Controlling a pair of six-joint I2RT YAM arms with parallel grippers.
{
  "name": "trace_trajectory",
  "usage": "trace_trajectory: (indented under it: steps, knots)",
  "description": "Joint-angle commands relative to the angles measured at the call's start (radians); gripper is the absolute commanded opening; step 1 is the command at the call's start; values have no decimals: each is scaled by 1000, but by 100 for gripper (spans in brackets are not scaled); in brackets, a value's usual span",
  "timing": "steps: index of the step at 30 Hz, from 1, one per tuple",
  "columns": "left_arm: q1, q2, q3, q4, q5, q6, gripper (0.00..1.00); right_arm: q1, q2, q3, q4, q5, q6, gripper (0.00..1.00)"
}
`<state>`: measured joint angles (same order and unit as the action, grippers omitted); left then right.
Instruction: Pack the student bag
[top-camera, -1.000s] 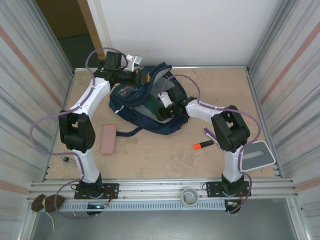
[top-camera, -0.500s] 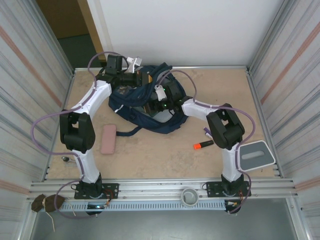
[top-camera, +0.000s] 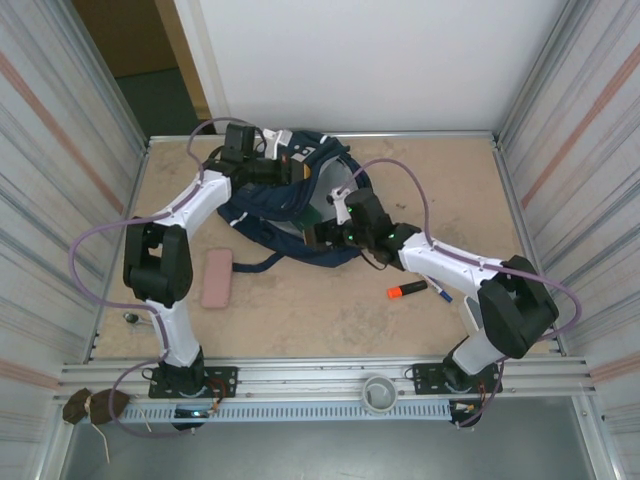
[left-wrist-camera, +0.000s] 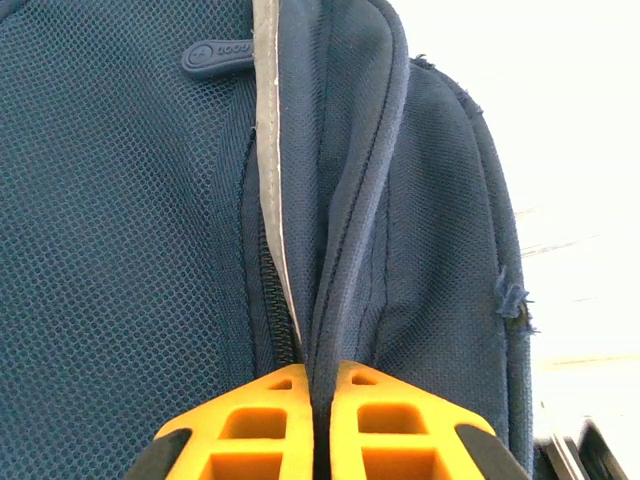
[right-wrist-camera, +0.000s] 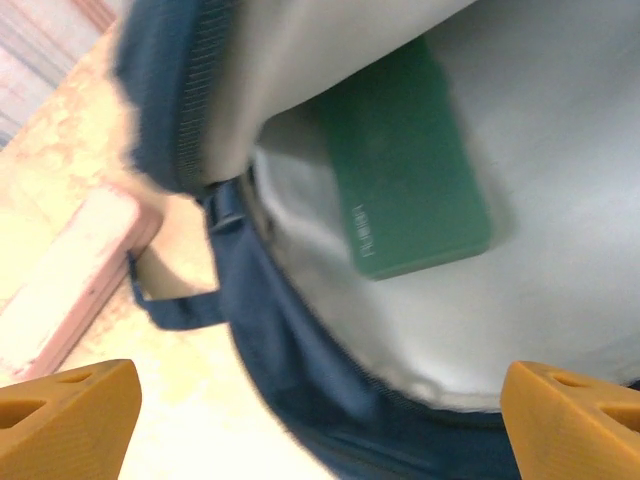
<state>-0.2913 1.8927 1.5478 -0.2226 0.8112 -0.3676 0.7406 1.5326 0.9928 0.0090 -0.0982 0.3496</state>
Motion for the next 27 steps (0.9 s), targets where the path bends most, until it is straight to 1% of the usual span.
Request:
trace_trajectory:
  steps: [1, 4, 7, 11, 14, 20, 27]
  knots:
    - [13, -21, -9, 37, -57, 2, 7, 106, 27, 18, -49, 122, 152, 87]
    - [11, -16, 6, 28, -63, -1, 8, 239, 128, 91, -28, 168, 257, 89]
    - [11, -9, 40, -4, -77, 6, 8, 346, 253, 186, -1, 195, 295, 92]
    - [11, 1, 81, -35, -80, 10, 8, 426, 433, 352, -29, 194, 320, 97]
    - [11, 1, 88, -35, -80, 8, 8, 457, 539, 467, -65, 221, 325, 100]
    - [11, 1, 94, -34, -71, 5, 8, 480, 703, 657, -133, 283, 344, 99]
    - [11, -4, 92, -29, -58, 7, 8, 505, 869, 933, -326, 407, 327, 99]
